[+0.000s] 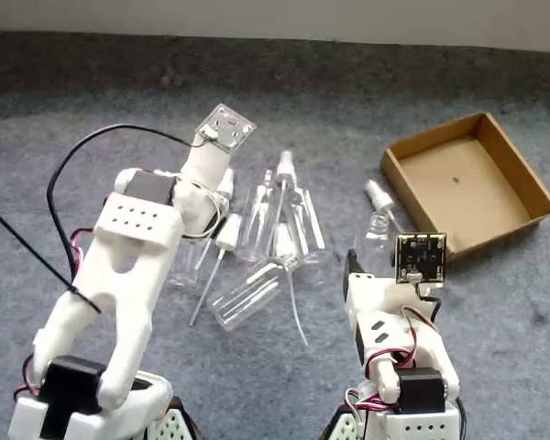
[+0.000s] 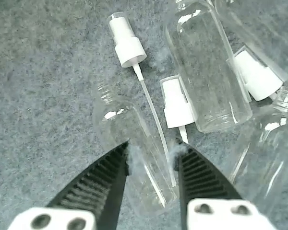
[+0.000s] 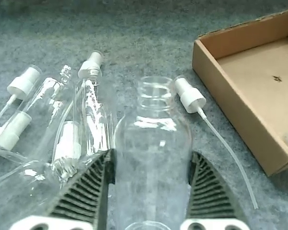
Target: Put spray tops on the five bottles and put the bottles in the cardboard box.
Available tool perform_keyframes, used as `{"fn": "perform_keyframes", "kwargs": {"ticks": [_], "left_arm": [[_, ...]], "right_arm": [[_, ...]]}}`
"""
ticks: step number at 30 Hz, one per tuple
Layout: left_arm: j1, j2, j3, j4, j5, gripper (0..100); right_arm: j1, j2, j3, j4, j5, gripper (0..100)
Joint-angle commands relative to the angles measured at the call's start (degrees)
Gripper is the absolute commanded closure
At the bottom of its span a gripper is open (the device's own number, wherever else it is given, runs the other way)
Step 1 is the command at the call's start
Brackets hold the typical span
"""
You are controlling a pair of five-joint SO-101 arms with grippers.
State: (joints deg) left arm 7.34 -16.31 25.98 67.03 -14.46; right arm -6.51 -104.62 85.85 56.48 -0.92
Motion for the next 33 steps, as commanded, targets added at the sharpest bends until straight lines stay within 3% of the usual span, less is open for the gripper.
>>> {"fn": "perform_keyframes", "kwargs": {"ticks": [1, 7, 17, 23, 33], "left_arm": [[0.92, 8.84, -8.13, -0.79, -0.09, 88], [2.15, 19.56, -14.9, -0.7, -0.09, 88], [6.37, 31.96, -25.8, 6.07, -0.09, 88], [6.2, 38.2, -30.81, 6.15, 9.49, 88], [6.02, 41.36, -31.34, 6.15, 10.02, 88]], "right_arm": [[0.66, -0.75, -0.66, -1.54, -0.7, 92.0], [0.66, -0.75, 2.95, -3.21, -0.7, 92.0], [0.66, -0.75, 5.76, -6.2, -0.7, 92.0], [0.66, -0.75, 5.76, -6.2, -0.7, 92.0], [0.66, -0.75, 5.76, -6.11, -0.7, 92.0]]}}
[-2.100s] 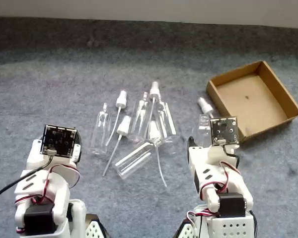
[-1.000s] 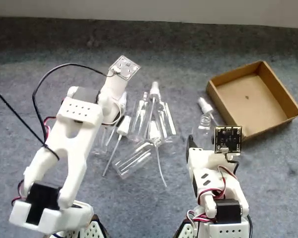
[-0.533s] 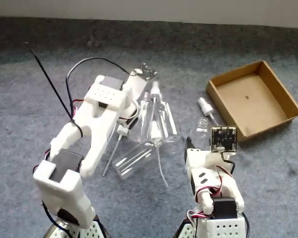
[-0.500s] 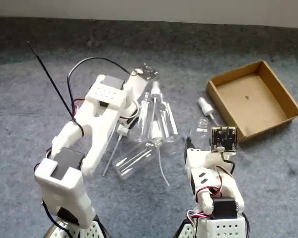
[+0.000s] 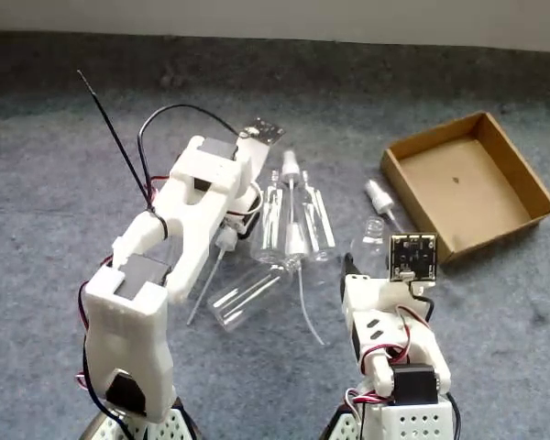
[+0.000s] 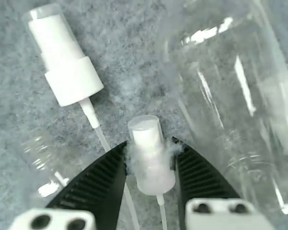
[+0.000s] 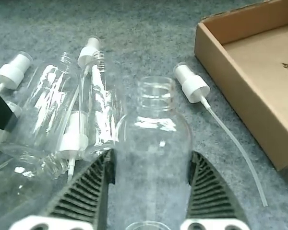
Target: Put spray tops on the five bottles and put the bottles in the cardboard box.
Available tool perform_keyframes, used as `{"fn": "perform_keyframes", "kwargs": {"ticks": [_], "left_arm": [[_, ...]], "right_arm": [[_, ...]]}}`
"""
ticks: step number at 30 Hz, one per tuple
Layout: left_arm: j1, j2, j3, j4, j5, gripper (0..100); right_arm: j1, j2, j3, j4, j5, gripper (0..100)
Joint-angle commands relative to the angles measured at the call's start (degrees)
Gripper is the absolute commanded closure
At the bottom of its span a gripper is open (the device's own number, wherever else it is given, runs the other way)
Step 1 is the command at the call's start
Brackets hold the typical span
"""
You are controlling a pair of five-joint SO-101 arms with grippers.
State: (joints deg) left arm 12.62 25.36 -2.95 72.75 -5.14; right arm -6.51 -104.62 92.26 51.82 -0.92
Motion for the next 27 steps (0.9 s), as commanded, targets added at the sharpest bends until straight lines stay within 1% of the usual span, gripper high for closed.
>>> {"fn": "perform_keyframes", "kwargs": {"ticks": [1, 13, 15, 17, 18, 21, 27], "left_arm": [[0.75, -0.22, -2.15, 0.44, 0.7, 88], [0.92, -0.13, 0.66, 0.79, 0.7, 88], [0.92, 0.4, 0.66, 0.79, 0.7, 92], [0.84, 1.8, 0.04, 0.79, 0.7, 99], [0.84, 2.59, 0.04, 0.79, 0.53, 100], [0.84, 3.82, -0.04, 0.79, 0.53, 97], [1.27, 0.75, -0.04, 0.88, 0.44, 97]], "right_arm": [[0.66, -0.75, -0.66, -1.45, -0.7, 92.0], [0.66, -0.75, -0.57, -1.45, -0.62, 92.0], [0.66, -0.75, -0.57, -1.45, -0.62, 92.0], [0.66, -0.75, -0.57, -1.45, -0.62, 92.0], [0.66, -0.75, -0.57, -1.45, -0.62, 92.0], [0.66, -0.75, -0.57, -1.45, -0.62, 92.0], [0.66, -0.75, -0.57, -1.45, -0.62, 92.0]]}}
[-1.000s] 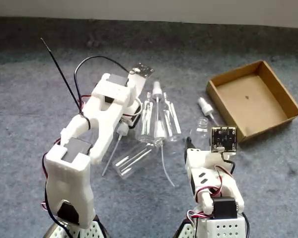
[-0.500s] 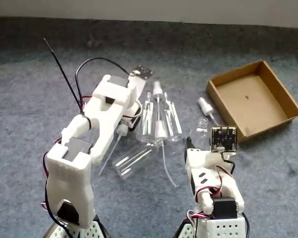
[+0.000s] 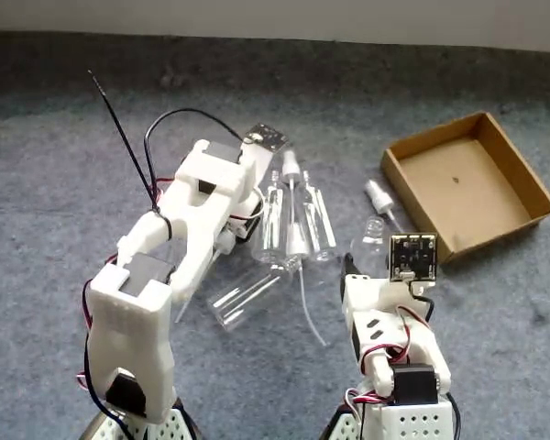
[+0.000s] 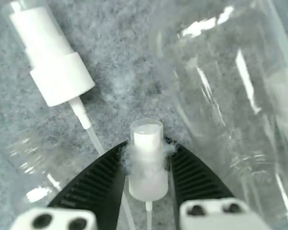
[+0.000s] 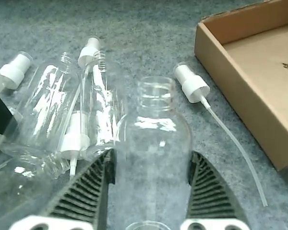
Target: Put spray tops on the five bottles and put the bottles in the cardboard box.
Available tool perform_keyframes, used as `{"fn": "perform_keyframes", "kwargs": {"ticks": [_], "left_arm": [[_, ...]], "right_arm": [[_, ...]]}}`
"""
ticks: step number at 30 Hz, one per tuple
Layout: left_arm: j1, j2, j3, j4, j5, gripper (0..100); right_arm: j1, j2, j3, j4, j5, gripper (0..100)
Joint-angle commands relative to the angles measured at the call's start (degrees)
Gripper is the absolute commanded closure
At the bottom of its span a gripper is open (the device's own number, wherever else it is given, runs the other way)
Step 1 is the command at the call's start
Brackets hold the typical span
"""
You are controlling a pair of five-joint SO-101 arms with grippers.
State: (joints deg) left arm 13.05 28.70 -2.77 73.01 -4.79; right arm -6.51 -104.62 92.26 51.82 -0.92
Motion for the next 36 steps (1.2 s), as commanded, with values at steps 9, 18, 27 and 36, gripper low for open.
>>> {"fn": "perform_keyframes", "kwargs": {"ticks": [9, 18, 27, 36], "left_arm": [[0.75, -21.14, -0.22, 3.6, 0.09, 97], [0.75, -40.13, 0.4, 3.6, 0.0, 96], [1.54, -54.46, 0.57, 3.87, 0.26, 97], [12.79, -72.92, 11.03, 4.31, 0.26, 97]], "right_arm": [[0.66, -0.75, -0.57, -1.45, -0.62, 92.0], [0.4, -0.75, -0.57, -1.8, -0.62, 92.0], [0.31, -0.75, -0.57, -14.55, -0.7, 92.0], [-9.45, -0.75, -0.66, -19.91, -0.53, 92.0]]}}
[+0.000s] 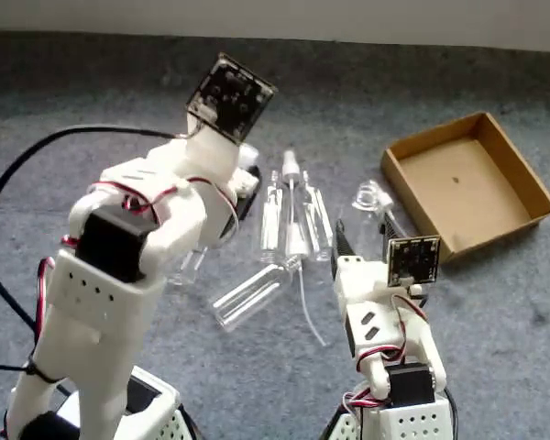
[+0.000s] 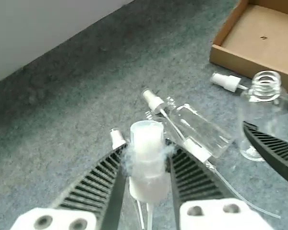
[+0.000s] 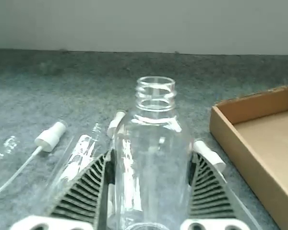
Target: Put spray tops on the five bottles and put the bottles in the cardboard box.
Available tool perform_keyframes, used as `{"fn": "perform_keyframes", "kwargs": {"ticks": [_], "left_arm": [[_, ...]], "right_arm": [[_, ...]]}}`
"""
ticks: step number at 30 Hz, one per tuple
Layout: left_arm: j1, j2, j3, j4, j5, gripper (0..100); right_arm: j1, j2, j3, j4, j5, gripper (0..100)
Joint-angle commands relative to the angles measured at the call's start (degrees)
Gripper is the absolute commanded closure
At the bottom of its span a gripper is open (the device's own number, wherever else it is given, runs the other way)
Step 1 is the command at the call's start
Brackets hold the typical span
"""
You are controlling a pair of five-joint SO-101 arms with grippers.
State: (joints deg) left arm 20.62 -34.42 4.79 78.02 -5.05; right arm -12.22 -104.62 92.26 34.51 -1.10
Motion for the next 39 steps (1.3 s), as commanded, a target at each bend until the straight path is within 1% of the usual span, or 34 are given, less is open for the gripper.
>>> {"fn": "perform_keyframes", "kwargs": {"ticks": [1, 3, 6, 11, 13, 16, 19, 22, 27, 33, 39], "left_arm": [[6.2, -12.35, 5.14, -2.46, 0.53, 97], [7.16, -17.54, 8.4, -7.03, 0.53, 97], [7.25, -25.45, 15.25, -16.7, 0.53, 97], [7.25, -35.03, 28.44, -34.55, 0.53, 97], [7.25, -36.88, 31.34, -41.14, 0.62, 97], [7.6, -37.14, 31.6, -48.0, 0.97, 97], [7.25, -35.47, 29.76, -51.34, 6.15, 97], [7.25, -32.57, 27.74, -52.31, 10.81, 97], [7.25, -26.77, 27.47, -52.48, 14.68, 97], [7.69, -25.45, 27.65, -61.1, 15.12, 97], [7.87, -25.45, 27.38, -61.71, 15.21, 97]], "right_arm": [[-4.88, -0.75, -0.66, -3.3, -0.35, 92.0], [-7.25, -0.75, -0.66, -5.05, -0.35, 92.0], [-9.8, -0.75, -0.57, -8.31, -0.09, 92.0], [-15.69, -0.75, -0.48, -10.59, 9.32, 92.5], [-16.75, -0.75, 0.31, -10.59, 9.23, 92.5], [-17.1, -0.75, 3.03, -10.95, 7.65, 92.5], [-17.1, -0.75, 6.02, -12.79, 6.24, 92.5], [-17.1, -0.75, 9.63, -16.13, 5.45, 92.5], [-16.84, -0.75, 11.91, -15.87, 5.45, 92.5], [-16.84, -0.75, 11.91, -15.78, 5.45, 92.5], [-16.84, -0.75, 11.91, -12.35, 5.45, 92.5]]}}
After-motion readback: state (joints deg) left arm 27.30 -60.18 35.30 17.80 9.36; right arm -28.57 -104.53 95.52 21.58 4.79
